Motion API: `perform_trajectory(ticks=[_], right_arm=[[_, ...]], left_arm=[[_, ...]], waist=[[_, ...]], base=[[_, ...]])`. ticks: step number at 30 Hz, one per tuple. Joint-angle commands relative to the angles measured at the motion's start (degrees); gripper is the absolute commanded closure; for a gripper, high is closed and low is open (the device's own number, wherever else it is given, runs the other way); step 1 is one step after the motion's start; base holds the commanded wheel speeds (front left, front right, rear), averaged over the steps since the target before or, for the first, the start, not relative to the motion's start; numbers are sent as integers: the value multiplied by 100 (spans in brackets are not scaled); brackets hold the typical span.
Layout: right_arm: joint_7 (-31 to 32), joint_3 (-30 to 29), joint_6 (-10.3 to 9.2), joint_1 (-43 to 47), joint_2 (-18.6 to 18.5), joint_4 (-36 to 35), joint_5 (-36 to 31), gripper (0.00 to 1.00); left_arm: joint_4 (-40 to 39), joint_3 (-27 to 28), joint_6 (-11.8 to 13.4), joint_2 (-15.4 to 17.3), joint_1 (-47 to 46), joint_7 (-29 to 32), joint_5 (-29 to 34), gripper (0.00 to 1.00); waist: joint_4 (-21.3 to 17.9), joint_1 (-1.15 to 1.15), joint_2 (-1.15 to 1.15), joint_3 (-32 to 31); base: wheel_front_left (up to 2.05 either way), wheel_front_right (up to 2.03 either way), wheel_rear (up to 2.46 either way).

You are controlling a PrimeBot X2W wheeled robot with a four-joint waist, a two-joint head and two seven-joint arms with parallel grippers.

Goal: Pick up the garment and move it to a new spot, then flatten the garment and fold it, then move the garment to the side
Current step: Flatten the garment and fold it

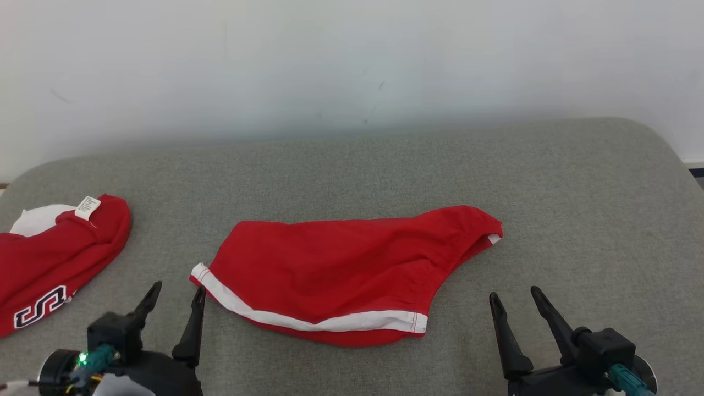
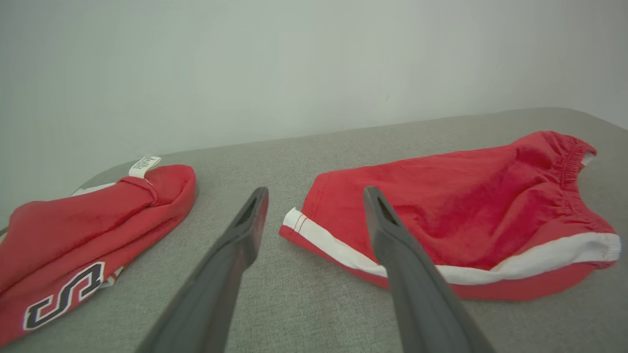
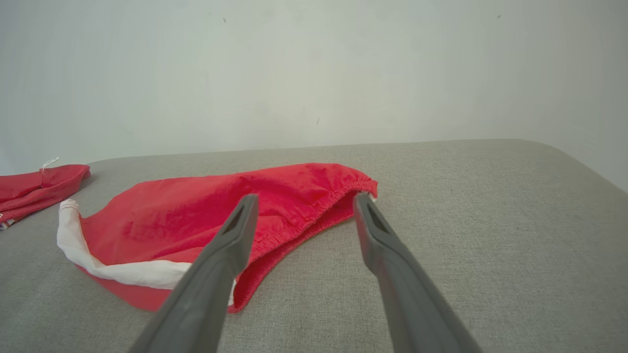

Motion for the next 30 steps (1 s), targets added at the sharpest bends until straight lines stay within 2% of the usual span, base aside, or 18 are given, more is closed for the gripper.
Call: perform_trajectory(ticks=[1, 4, 13, 16, 23, 24, 25, 26, 27, 30], right_arm=[[-49, 40, 2, -89, -23, 19, 56, 0], [-109, 133, 2, -193, -30, 59, 81, 0], [-352, 403, 2, -575, -11, 274, 171, 0], [-448, 460, 2, -680, 4, 382, 227, 0], [-618, 464, 2, -822, 29, 589, 271, 0], [-622, 469, 2, -850, 29, 612, 273, 0], [-628, 478, 2, -884, 23, 626, 276, 0], [-631, 490, 2, -913, 17, 635, 275, 0], [-634, 507, 2, -926, 8, 641, 275, 0], [-630, 541, 2, -946, -6, 668, 284, 0]], left_arm=[[129, 0, -93, 27, -152, 79, -126, 0], [552, 50, -418, -10, -549, 259, -430, 0], [1805, 97, -1029, 38, -1511, 650, -888, 0], [2121, 83, -1132, 58, -1658, 651, -894, 0], [2552, 119, -1147, 27, -1856, 530, -940, 0], [2578, 122, -1151, 22, -1880, 505, -936, 9], [2611, 106, -1167, 19, -1891, 495, -926, 60], [2619, 96, -1194, 3, -1907, 479, -936, 88], [2614, 84, -1200, -11, -1929, 475, -943, 100], [2574, 64, -1181, -17, -1939, 470, -928, 100]], waist=[[-65, 0, 0, 152], [-141, 0, 0, 378], [-408, 0, 0, 990], [-477, 0, 0, 1128], [-492, 0, 0, 1325], [-485, 0, 0, 1344], [-477, 0, 0, 1357], [-466, 0, 0, 1367], [-452, 0, 0, 1371], [-424, 0, 0, 1370]], base=[[0, 0, 0], [0, 0, 0], [0, 0, 0], [0, 0, 0], [0, 0, 0], [0, 0, 0], [0, 0, 0], [0, 0, 0], [0, 0, 0], [0, 0, 0]])
